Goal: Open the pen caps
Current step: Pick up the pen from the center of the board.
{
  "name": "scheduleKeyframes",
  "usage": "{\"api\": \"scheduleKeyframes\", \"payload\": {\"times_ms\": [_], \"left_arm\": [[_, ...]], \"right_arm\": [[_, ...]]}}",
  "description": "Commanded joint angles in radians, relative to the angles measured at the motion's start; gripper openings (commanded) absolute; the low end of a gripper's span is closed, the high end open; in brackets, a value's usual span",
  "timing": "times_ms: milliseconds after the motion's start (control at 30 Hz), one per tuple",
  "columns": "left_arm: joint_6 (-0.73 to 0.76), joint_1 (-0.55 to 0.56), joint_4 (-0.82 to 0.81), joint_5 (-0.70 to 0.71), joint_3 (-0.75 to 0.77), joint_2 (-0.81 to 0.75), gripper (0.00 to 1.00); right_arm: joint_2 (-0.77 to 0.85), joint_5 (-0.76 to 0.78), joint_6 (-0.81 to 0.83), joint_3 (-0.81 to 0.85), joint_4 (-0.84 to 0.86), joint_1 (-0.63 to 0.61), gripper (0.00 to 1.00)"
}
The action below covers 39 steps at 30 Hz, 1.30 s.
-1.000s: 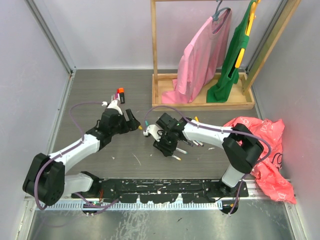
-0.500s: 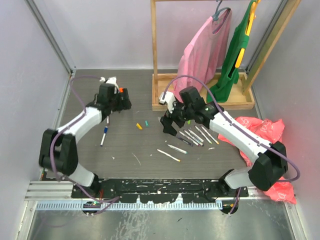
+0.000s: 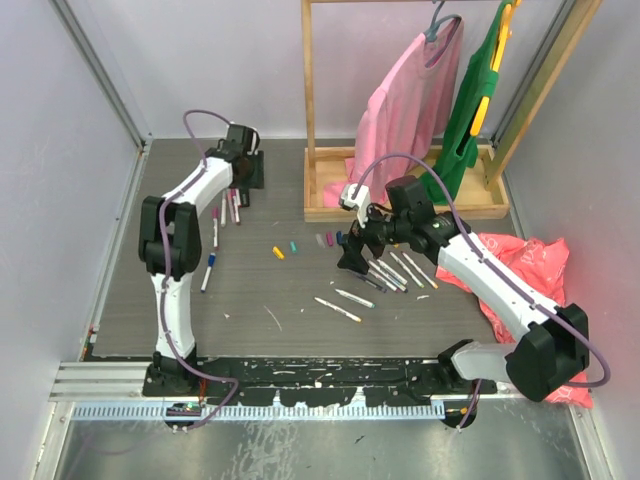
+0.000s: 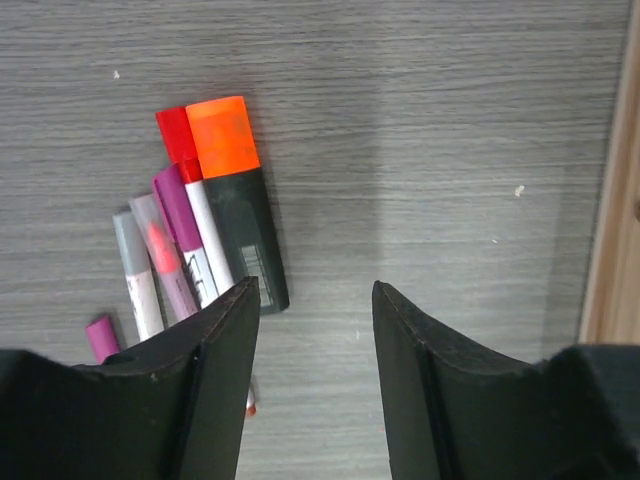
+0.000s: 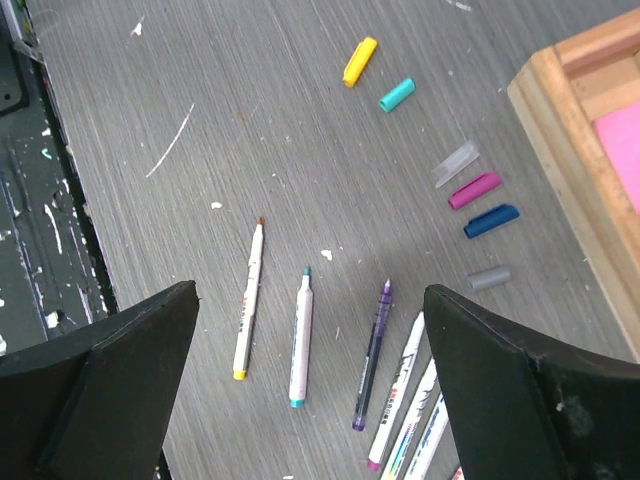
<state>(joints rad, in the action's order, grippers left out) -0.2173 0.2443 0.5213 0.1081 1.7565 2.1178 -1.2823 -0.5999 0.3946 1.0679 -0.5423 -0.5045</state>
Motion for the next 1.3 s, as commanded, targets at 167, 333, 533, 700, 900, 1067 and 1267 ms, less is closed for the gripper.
{"api": "scheduleKeyframes", "payload": {"times_ms": [167, 333, 533, 700, 900, 1067, 1267], "left_arm": [[0.03, -0.012, 0.183, 0.085, 0.215, 0.127, 0.51], [0.027, -0.017, 0.174, 0.09, 0.207, 0.131, 0.54], [0.018, -0.03, 0.177, 0.041, 0.234, 0.185, 0.52], [0.011, -0.032, 0.184, 0.024, 0.266, 0.216, 0.46], [0.003, -0.039, 0.187, 0.019, 0.269, 0.233, 0.45], [-0.001, -0.048, 0.197, 0.001, 0.288, 0.259, 0.47], [-0.017, -0.051, 0.233, -0.002, 0.345, 0.308, 0.49]], "right_arm": [[0.052, -0.02, 0.022, 0.003, 0.057, 0.011, 1.0], [0.048, -0.025, 0.024, 0.002, 0.054, 0.011, 1.0], [0.042, -0.023, 0.026, -0.001, 0.053, 0.014, 1.0], [0.032, -0.022, 0.029, 0.001, 0.048, 0.015, 1.0], [0.022, -0.024, 0.029, 0.001, 0.046, 0.02, 1.0], [0.018, -0.024, 0.03, 0.002, 0.046, 0.02, 1.0], [0.015, -0.024, 0.031, 0.003, 0.047, 0.019, 1.0]]}}
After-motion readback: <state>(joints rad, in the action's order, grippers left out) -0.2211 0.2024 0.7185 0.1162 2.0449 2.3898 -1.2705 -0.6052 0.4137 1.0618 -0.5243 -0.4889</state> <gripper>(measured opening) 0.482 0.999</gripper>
